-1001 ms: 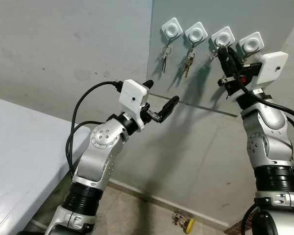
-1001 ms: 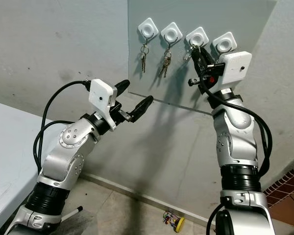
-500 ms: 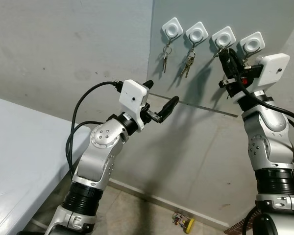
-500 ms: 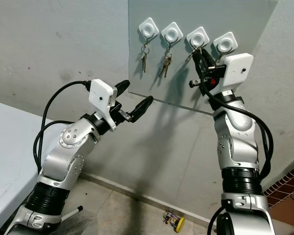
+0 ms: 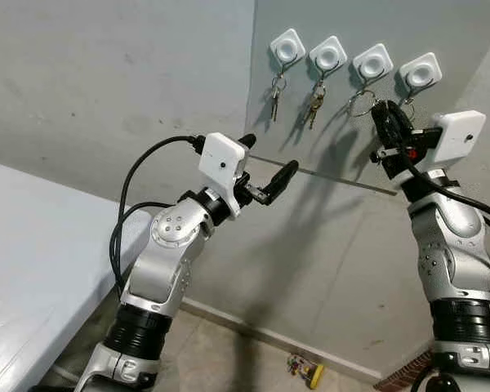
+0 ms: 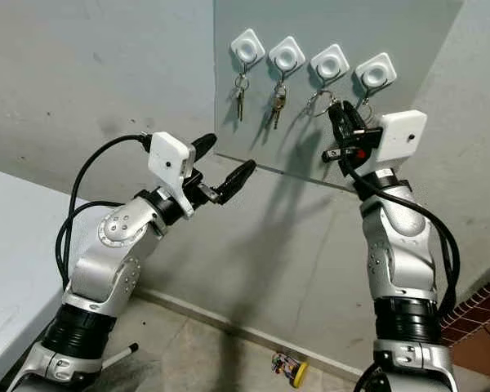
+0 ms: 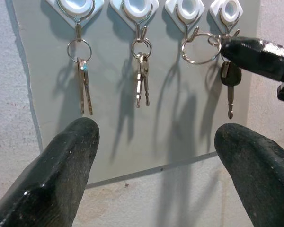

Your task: Hang keys on a hook

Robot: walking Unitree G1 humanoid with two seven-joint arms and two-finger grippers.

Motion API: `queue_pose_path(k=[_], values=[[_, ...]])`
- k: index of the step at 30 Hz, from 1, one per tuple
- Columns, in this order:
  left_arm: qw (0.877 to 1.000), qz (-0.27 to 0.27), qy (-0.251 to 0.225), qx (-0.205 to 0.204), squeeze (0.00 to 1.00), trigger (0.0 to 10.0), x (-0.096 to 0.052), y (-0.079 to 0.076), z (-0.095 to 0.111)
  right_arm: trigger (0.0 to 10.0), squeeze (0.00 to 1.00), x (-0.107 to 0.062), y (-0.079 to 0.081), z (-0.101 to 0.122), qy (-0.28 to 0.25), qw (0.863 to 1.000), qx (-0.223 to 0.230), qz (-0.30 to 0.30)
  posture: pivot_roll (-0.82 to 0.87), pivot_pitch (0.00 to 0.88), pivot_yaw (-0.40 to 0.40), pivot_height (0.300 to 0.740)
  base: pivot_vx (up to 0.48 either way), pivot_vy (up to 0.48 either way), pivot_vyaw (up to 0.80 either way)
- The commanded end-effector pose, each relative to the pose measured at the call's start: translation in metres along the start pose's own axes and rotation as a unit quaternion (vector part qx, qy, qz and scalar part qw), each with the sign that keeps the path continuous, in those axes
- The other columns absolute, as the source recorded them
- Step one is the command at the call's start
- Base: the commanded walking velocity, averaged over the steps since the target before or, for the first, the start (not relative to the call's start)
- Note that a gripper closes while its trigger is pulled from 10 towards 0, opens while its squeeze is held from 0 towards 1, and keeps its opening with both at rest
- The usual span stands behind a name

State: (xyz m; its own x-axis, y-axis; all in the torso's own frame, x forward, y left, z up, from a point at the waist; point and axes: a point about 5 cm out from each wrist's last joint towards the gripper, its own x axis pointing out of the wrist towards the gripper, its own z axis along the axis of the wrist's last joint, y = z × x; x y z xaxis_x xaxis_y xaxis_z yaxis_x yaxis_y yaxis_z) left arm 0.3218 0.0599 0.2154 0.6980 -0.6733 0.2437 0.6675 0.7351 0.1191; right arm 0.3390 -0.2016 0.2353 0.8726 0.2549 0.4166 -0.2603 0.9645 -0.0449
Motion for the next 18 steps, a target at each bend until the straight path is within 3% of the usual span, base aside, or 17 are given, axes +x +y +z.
queue_pose_path(k=[1,2,11,18], values=[[1.0,-0.009,-0.006,0.006,0.0,10.0,0.001,-0.001,0.005,10.0,0.0,-0.001,0.001,0.003,-0.004,1.0,0.003,0.001,-0.11,0.019,-0.033,0.74,0.0,0.0,0.0],[1.0,-0.008,-0.006,0.006,0.0,10.0,0.001,-0.001,0.005,10.0,1.0,-0.002,0.001,0.002,-0.001,1.0,0.006,0.001,-0.11,0.019,-0.033,0.74,0.0,0.0,0.0],[1.0,0.001,-0.007,0.004,0.0,10.0,0.0,0.001,0.005,10.0,1.0,-0.008,0.01,-0.002,0.006,0.999,0.029,0.021,-0.1,0.025,-0.035,0.74,0.0,0.0,0.0],[1.0,0.025,0.008,-0.013,0.0,10.0,-0.004,0.006,-0.006,10.0,1.0,-0.017,0.019,-0.015,0.024,0.999,0.043,0.021,-0.1,0.023,-0.038,0.74,0.0,0.0,0.0]])
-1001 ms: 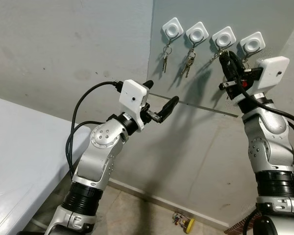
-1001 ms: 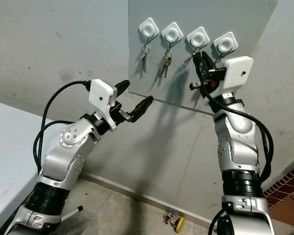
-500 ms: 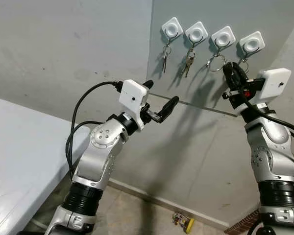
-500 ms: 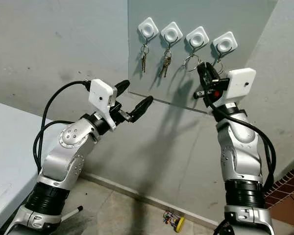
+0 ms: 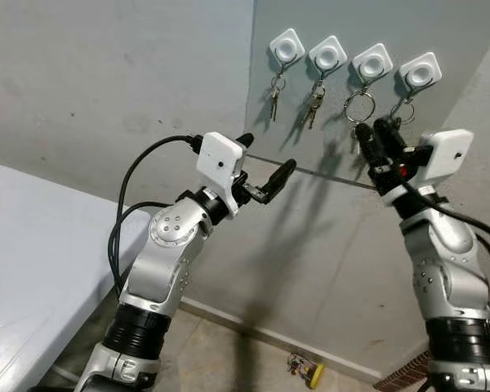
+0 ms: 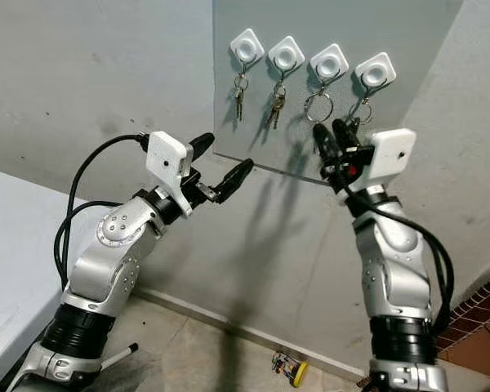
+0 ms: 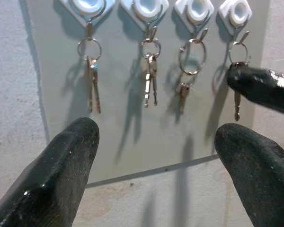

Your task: Hang keys on a hook

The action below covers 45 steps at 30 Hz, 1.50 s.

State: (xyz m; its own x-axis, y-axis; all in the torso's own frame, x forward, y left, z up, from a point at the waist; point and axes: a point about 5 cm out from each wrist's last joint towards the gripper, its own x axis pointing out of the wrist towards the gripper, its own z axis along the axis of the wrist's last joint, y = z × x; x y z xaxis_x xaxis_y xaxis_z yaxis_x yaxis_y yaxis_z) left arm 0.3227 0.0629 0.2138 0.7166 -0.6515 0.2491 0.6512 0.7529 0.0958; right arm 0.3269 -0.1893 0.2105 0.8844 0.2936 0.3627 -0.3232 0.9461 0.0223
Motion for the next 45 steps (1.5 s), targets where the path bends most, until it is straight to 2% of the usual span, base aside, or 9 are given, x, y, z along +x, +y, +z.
queue_pose_path(k=[1,11,15,19,25,31,36,38,45], values=[[1.0,0.018,0.019,-0.002,0.0,10.0,-0.004,0.005,-0.01,10.0,1.0,-0.003,0.005,-0.001,0.002,1.0,0.003,0.002,-0.1,0.023,-0.038,0.74,0.0,0.0,0.0],[0.994,0.06,0.09,0.009,0.0,10.0,-0.02,0.009,-0.055,10.0,1.0,-0.027,0.013,-0.043,0.061,0.998,0.022,-0.02,-0.11,0.016,-0.033,0.74,0.0,0.0,0.0],[0.983,0.113,0.143,0.009,0.0,10.0,-0.037,0.016,-0.095,10.0,1.0,-0.052,0.013,-0.082,0.129,0.99,0.013,-0.047,-0.11,0.009,-0.03,0.74,0.0,0.0,0.0],[0.975,0.128,0.18,0.022,0.0,10.0,-0.049,0.017,-0.115,10.0,1.0,-0.068,0.014,-0.102,0.164,0.984,0.021,-0.063,-0.12,0.002,-0.028,0.74,0.0,0.0,0.0],[0.961,0.137,0.239,0.003,0.0,10.0,-0.073,0.011,-0.15,10.0,1.0,-0.101,0.019,-0.144,0.245,0.965,0.04,-0.087,-0.12,0.0,-0.024,0.74,0.0,0.0,0.0],[0.944,0.139,0.299,0.009,0.0,10.0,-0.089,-0.003,-0.178,10.0,1.0,-0.142,0.027,-0.183,0.341,0.931,0.05,-0.12,-0.12,0.0,-0.016,0.74,0.0,0.0,0.0],[0.931,0.141,0.335,-0.011,0.0,10.0,-0.103,-0.011,-0.192,10.0,1.0,-0.165,0.029,-0.196,0.384,0.91,0.054,-0.144,-0.13,0.0,-0.009,0.74,0.0,0.0,0.0],[0.924,0.115,0.365,0.021,0.0,10.0,-0.112,-0.017,-0.2,10.0,1.0,-0.174,0.03,-0.201,0.403,0.901,0.055,-0.151,-0.13,0.0,-0.008,0.74,0.0,0.0,0.0],[0.89,0.129,0.437,-0.021,0.0,10.0,-0.142,-0.026,-0.218,10.0,1.0,-0.214,0.036,-0.213,0.473,0.862,0.061,-0.175,-0.13,0.0,-0.001,0.74,0.0,0.0,0.0]])
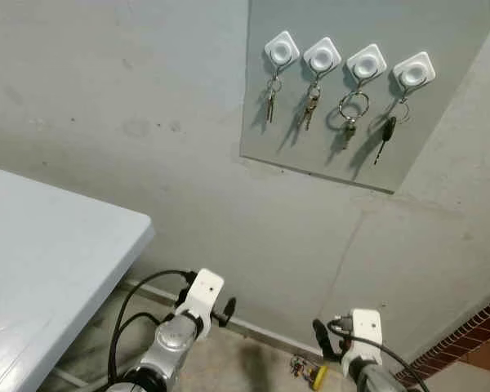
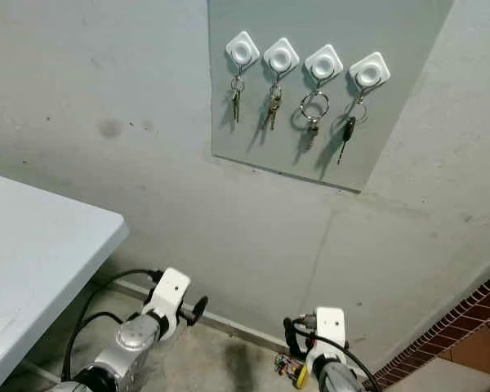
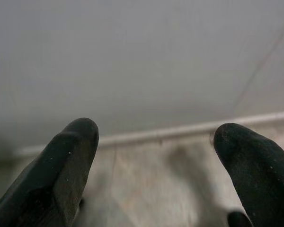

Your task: Hang keys on a hook

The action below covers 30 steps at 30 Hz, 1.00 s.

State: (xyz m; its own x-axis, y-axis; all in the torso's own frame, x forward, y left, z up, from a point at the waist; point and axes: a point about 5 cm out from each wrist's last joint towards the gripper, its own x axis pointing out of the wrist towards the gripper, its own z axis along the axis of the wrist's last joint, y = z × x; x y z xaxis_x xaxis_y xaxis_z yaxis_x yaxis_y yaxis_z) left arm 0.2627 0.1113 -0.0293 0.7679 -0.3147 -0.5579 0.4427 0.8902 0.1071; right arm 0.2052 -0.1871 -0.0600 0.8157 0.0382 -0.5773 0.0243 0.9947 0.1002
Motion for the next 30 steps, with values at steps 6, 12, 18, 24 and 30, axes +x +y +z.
queue_pose_path(k=[6,12,18,24,30], values=[[0.996,0.02,0.067,-0.056,0.0,10.0,-0.01,0.004,-0.031,10.0,1.0,-0.015,-0.007,-0.035,0.068,0.997,0.011,-0.029,-0.14,0.0,0.002,0.74,0.0,0.0,0.0],[0.985,0.031,0.134,-0.107,0.0,10.0,-0.027,0.003,-0.069,10.0,1.0,-0.035,-0.009,-0.071,0.143,0.989,0.019,-0.043,-0.14,0.0,0.0,0.74,0.0,0.0,0.0],[0.981,0.037,0.149,-0.12,0.0,10.0,-0.034,0.004,-0.081,10.0,1.0,-0.044,-0.007,-0.085,0.171,0.984,0.022,-0.047,-0.14,0.0,0.004,0.74,0.0,0.0,0.0],[0.98,0.034,0.156,-0.118,0.0,10.0,-0.037,0.004,-0.085,10.0,0.0,-0.043,0.005,-0.087,0.179,0.983,0.022,-0.024,-0.15,0.0,0.015,0.74,0.0,0.0,0.0],[0.981,0.028,0.155,-0.114,0.0,10.0,-0.036,0.002,-0.084,10.0,0.0,-0.041,0.006,-0.086,0.184,0.983,0.017,-0.024,-0.15,0.0,0.014,0.74,0.0,0.0,0.0]])
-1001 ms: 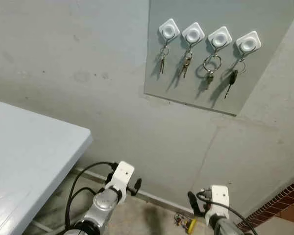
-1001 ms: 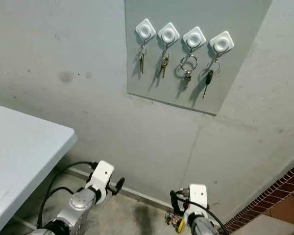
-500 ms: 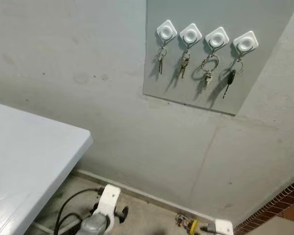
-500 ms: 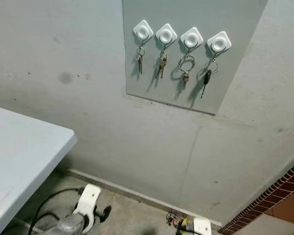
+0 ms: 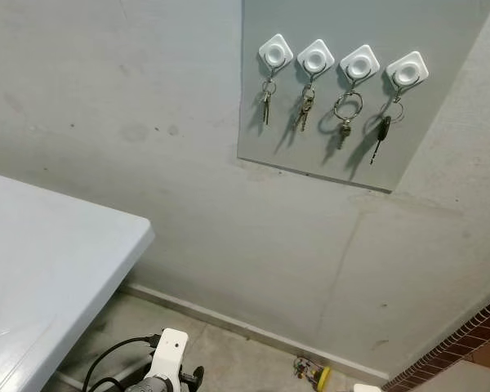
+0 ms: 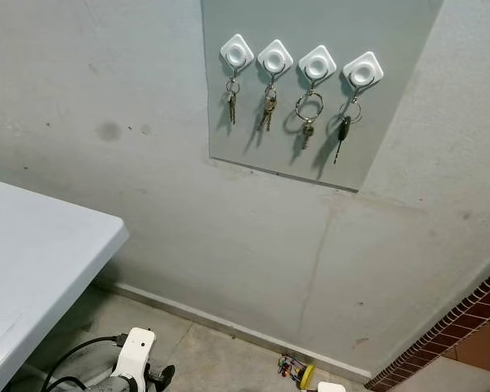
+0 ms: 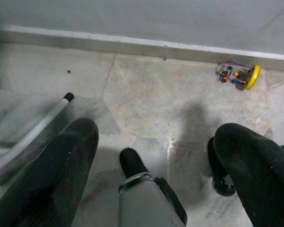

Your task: Hang keys on a hook

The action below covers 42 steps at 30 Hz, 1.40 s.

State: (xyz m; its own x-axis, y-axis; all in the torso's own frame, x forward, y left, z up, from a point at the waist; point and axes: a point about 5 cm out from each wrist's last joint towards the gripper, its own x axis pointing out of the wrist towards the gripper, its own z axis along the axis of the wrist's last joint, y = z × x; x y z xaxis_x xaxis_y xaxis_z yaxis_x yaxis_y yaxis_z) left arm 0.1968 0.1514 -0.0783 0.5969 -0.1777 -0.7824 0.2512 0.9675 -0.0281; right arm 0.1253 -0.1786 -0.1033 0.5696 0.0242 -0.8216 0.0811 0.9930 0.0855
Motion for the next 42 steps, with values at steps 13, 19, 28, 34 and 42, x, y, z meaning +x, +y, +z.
queue_pose_path(k=[13,19,28,34,42], values=[[1.0,-0.008,0.006,0.005,0.0,10.0,-0.0001,-0.0027,-0.0029,10.0,0.0,0.0007,0.0037,-0.0036,0.02,1.0,-0.006,0.0,-0.14,0.0,0.0,0.74,0.0,0.0,0.0],[1.0,-0.013,0.01,0.01,0.0,10.0,-0.0001,-0.0042,-0.0039,10.0,0.0,0.0007,0.0028,-0.0028,0.017,1.0,-0.005,-0.003,-0.14,0.0,-0.002,0.74,0.0,0.0,0.0],[1.0,-0.019,0.012,0.021,0.0,10.0,0.0001,-0.006,-0.0044,10.0,0.0,0.0005,0.0016,-0.0035,0.02,1.0,-0.004,-0.008,-0.14,0.0,-0.005,0.74,0.0,0.0,-0.3],[0.999,-0.02,0.012,0.025,0.0,10.0,0.0001,-0.0065,-0.0045,10.0,0.0,0.0006,0.0017,-0.0033,0.021,1.0,-0.006,-0.006,-0.14,0.0,-0.007,0.74,0.0,0.0,-0.72],[0.999,-0.022,0.012,0.023,0.0,10.0,-0.0001,-0.0078,-0.0056,10.0,0.0,0.0003,0.0016,-0.0044,0.023,1.0,-0.015,-0.006,-0.13,0.0,-0.016,0.74,0.0,-0.189,-0.69]])
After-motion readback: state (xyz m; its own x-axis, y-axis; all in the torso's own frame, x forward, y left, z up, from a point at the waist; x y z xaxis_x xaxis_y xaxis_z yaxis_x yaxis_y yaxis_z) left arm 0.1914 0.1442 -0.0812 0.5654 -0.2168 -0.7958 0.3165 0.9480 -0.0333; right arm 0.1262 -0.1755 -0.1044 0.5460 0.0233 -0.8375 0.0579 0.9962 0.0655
